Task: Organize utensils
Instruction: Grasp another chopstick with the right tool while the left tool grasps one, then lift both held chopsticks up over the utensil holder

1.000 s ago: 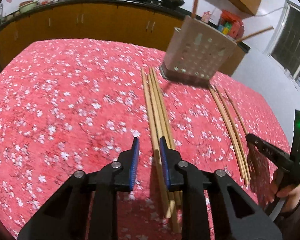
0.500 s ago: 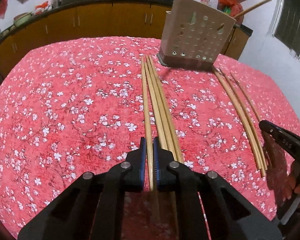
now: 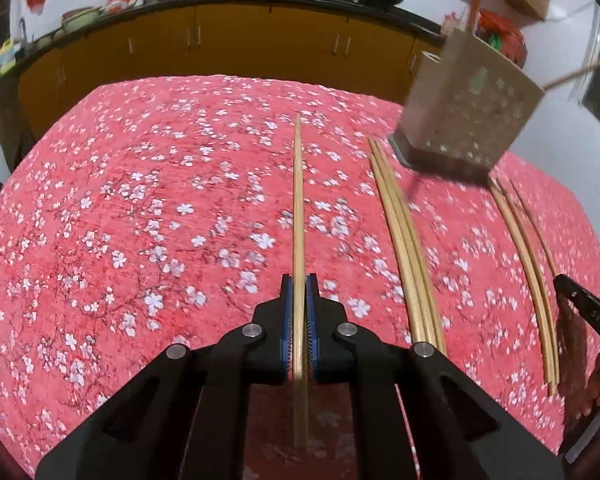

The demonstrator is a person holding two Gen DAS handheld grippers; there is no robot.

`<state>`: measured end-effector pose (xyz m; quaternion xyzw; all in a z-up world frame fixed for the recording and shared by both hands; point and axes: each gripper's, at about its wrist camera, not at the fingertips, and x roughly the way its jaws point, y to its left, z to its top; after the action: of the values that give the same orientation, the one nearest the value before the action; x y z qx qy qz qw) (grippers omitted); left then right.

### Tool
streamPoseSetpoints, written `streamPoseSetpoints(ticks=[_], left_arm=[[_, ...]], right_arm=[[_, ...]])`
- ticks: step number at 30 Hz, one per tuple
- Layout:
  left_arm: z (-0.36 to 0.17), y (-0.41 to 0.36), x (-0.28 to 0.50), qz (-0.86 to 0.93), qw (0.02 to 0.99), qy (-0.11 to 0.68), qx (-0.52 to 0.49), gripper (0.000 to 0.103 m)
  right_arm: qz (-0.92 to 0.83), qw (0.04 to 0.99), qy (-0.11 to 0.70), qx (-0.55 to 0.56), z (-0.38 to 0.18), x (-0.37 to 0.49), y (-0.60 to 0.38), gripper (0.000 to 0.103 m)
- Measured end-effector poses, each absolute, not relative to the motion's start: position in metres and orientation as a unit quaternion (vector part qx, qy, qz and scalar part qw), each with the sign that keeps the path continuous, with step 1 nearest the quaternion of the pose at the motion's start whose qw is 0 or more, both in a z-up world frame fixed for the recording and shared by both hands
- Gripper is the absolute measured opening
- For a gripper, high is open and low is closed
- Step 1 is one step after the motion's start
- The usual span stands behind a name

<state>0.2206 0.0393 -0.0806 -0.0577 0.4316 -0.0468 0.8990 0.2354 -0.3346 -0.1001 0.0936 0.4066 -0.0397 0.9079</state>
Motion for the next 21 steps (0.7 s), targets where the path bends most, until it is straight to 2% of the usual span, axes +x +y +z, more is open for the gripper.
streamPoseSetpoints(ticks=[21], left_arm=[[-0.081,0.053,0.216,-0.062,0.898,0.422,-0.108,0.009]], right_arm=[[-0.033,0.907,0.405,0.111,-0.104,0.242,-0.337,0.009]])
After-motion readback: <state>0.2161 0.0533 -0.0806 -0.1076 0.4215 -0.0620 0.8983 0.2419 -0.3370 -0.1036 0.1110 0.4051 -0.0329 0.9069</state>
